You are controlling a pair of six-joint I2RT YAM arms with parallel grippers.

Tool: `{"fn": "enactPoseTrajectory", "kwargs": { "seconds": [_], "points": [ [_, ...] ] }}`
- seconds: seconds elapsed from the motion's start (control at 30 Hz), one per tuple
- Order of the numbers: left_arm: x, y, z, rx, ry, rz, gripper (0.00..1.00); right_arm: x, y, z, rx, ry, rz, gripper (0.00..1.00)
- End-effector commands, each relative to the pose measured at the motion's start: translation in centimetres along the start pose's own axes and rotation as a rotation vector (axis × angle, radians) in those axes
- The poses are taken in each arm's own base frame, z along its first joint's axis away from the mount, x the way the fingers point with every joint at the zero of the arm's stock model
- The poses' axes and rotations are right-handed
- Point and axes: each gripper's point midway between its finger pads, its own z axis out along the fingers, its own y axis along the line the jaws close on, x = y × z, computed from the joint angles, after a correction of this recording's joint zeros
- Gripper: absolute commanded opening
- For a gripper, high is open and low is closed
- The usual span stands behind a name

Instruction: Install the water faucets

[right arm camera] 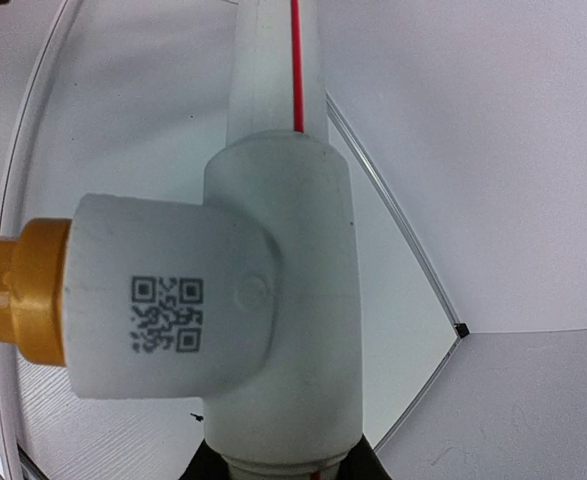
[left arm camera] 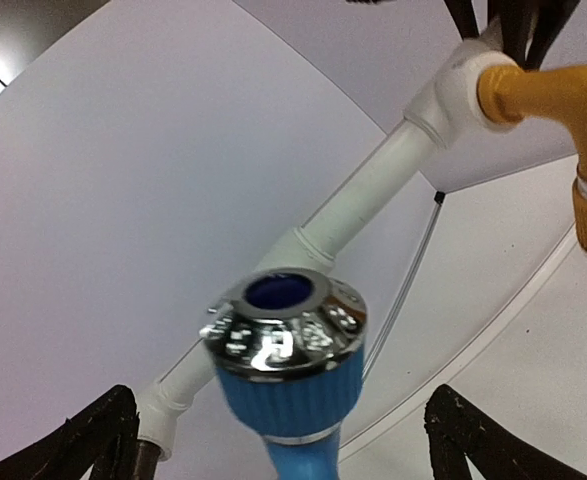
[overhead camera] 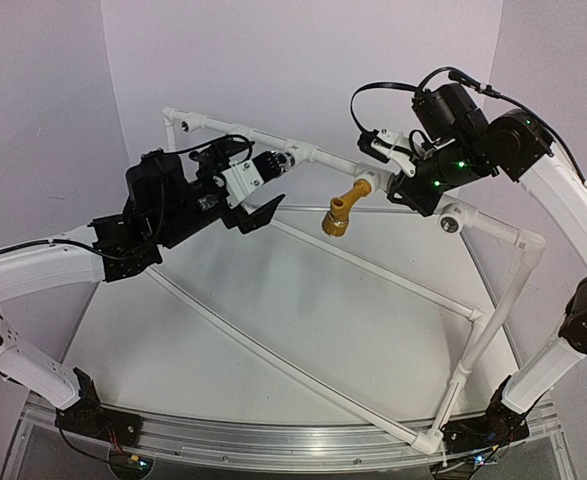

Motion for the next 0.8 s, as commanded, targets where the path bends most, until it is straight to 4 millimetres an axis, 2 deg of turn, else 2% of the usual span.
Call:
{"fn": "enactPoseTrajectory", "kwargs": {
  "seconds": [0.0, 0.17, 0.33, 0.43, 0.5, 0.6, 0.77],
  "points": [
    [-1.5, 2.9, -2.5, -0.059, -0.012, -0.11, 1.0, -0.9, 2.7, 1.5, -0.115, -0.004, 0.039, 0.0],
    [-0.7, 3.6, -5.5, -0.037, 0.054, -0.335, 1.0, -0.9, 2.6, 1.5, -0.109, -0.004, 0.043, 0.0],
    [0.3, 2.3, -8.8, 0.061, 0.126, -0.56, 1.0, -0.8, 2.6, 1.4, -0.109, -0.004, 0.043, 0.0],
    [0.7, 2.4, -9.9, 0.063, 0.168, -0.671, 1.0, -0.7, 2.7, 1.4, -0.112, -0.004, 0.044, 0.0],
    [0.9, 3.1, -10.2, 0.032, 0.2, -0.783, 1.0, -0.9, 2.6, 1.4, -0.112, -0.007, 0.047, 0.02],
    [1.5, 3.9, -10.5, -0.049, 0.246, -1.102, 1.0, -1.0, 2.5, 1.3, -0.11, -0.01, 0.054, 0.08],
    [1.8, 2.3, -10.1, -0.079, 0.23, -1.706, 1.0, -1.1, 2.3, 1.4, -0.097, -0.012, 0.057, 0.19]
  ]
}}
